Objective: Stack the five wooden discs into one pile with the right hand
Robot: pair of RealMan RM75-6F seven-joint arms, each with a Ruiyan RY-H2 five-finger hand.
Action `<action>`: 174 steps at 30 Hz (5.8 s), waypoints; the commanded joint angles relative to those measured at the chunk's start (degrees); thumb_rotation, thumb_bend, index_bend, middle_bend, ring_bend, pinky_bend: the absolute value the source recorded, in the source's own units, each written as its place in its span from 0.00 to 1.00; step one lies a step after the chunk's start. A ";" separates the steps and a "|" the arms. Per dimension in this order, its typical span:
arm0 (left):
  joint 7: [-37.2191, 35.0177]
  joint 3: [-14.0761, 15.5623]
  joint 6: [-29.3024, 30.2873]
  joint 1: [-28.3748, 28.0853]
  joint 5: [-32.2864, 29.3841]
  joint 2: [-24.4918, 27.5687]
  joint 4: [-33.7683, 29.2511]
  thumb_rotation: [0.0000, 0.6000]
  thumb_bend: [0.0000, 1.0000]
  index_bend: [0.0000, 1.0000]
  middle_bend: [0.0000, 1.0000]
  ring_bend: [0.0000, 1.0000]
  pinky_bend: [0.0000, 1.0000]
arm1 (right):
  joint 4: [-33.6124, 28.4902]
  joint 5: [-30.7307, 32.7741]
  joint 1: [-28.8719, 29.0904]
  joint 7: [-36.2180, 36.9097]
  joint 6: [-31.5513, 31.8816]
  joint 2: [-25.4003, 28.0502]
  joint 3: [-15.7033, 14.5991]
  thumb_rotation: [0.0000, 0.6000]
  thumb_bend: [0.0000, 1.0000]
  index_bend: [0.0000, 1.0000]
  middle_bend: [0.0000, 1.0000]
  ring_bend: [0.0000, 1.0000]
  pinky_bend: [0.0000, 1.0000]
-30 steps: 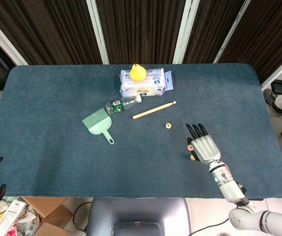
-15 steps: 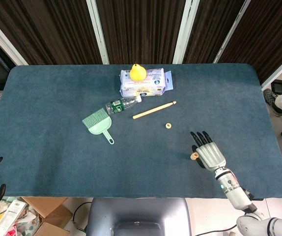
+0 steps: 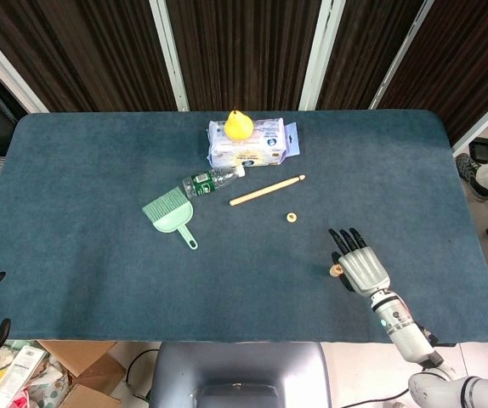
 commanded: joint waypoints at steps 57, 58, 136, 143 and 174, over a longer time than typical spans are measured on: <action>-0.47 -0.46 -0.02 0.19 -1.03 0.24 0.27 1.00 0.50 0.00 0.01 0.00 0.00 | 27.98 29.64 23.48 -12.94 -15.37 -22.99 16.77 1.00 0.49 0.52 0.03 0.00 0.00; -0.48 -0.47 -0.05 0.17 -1.04 0.25 0.26 1.00 0.50 0.00 0.01 0.00 0.00 | 28.40 29.76 23.57 -13.01 -15.48 -23.20 16.75 1.00 0.49 0.52 0.03 0.00 0.00; 0.39 -0.40 -0.64 -0.03 -0.70 0.09 -0.25 1.00 0.50 0.00 0.01 0.00 0.00 | -7.83 0.15 3.34 5.15 -0.57 7.81 -1.70 1.00 0.50 0.64 0.06 0.00 0.00; -0.22 -0.36 -0.34 0.12 -0.72 0.28 -0.10 1.00 0.50 0.00 0.01 0.00 0.00 | -4.42 0.72 2.50 4.83 -1.40 6.00 -1.28 1.00 0.50 0.64 0.06 0.00 0.00; -0.21 -0.77 -0.98 -0.49 -1.15 -0.19 0.40 1.00 0.50 0.00 0.01 0.00 0.00 | -6.10 1.24 0.92 1.81 -2.30 6.09 0.27 1.00 0.50 0.43 0.05 0.00 0.00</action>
